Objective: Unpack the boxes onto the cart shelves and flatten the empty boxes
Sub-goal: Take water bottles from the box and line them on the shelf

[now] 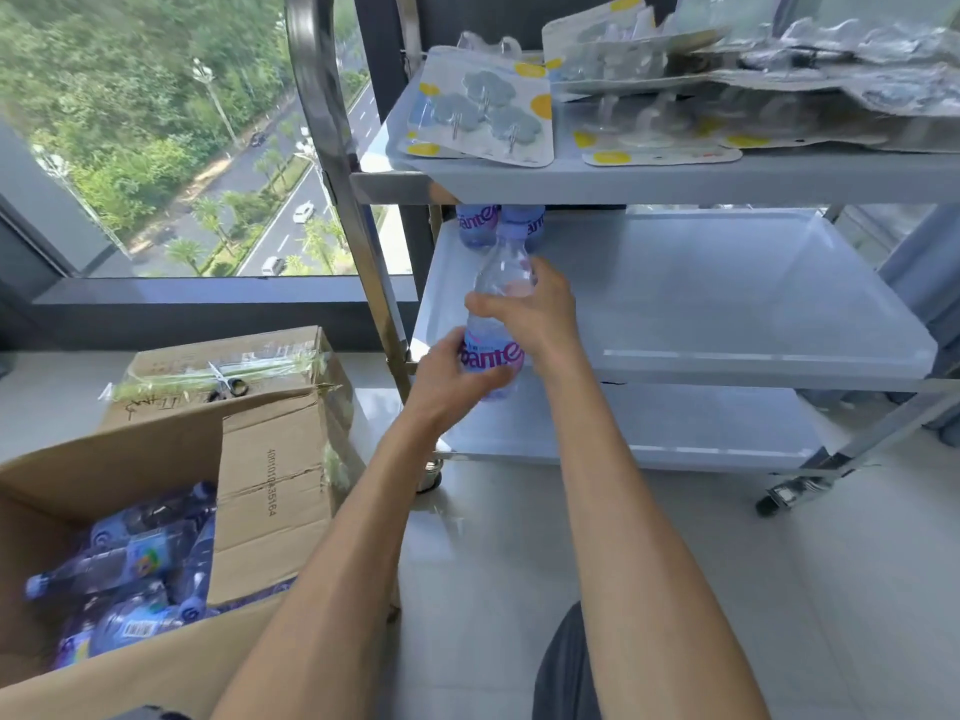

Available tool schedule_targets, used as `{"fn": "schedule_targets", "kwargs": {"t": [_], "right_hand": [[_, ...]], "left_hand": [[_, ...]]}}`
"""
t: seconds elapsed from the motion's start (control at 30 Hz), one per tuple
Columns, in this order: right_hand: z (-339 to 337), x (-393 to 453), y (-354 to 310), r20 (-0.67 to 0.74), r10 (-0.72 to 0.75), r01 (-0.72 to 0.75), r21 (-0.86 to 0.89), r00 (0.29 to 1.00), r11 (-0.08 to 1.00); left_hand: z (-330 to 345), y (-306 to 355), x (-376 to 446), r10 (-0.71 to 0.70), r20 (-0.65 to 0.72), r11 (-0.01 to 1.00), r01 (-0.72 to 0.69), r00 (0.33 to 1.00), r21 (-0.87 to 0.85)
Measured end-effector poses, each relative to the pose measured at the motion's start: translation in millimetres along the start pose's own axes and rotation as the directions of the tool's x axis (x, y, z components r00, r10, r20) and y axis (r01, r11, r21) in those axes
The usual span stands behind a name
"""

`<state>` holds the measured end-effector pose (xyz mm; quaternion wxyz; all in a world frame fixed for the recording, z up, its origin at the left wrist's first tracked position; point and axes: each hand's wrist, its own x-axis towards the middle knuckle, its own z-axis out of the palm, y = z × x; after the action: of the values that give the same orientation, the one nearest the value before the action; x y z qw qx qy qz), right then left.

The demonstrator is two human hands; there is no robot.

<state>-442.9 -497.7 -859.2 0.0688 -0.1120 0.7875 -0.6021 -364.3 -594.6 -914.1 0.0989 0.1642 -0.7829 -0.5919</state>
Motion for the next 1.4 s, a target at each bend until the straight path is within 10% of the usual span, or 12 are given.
{"fn": "schedule_targets", "kwargs": {"t": [0.17,0.43,1.4], "right_hand": [[9.4,52.1,0.3,0.089,-0.125,0.114,0.125,0.988,0.986],[2.3,114.6,61.1,-0.445,0.170,-0.184,0.012,0.879,0.983],[44.9,247.0,95.6,-0.403,-0.097,0.009,-0.215,0.910,0.977]], "left_hand": [[1.1,-4.4,60.0,0.086,-0.271,0.994,-0.066,0.959,0.083],[9.7,-9.7,140.4,0.059,-0.377,0.996,-0.029,0.924,0.085],[14.6,-18.0,219.2,0.129,-0.498,0.992,-0.113,0.857,0.061]]}}
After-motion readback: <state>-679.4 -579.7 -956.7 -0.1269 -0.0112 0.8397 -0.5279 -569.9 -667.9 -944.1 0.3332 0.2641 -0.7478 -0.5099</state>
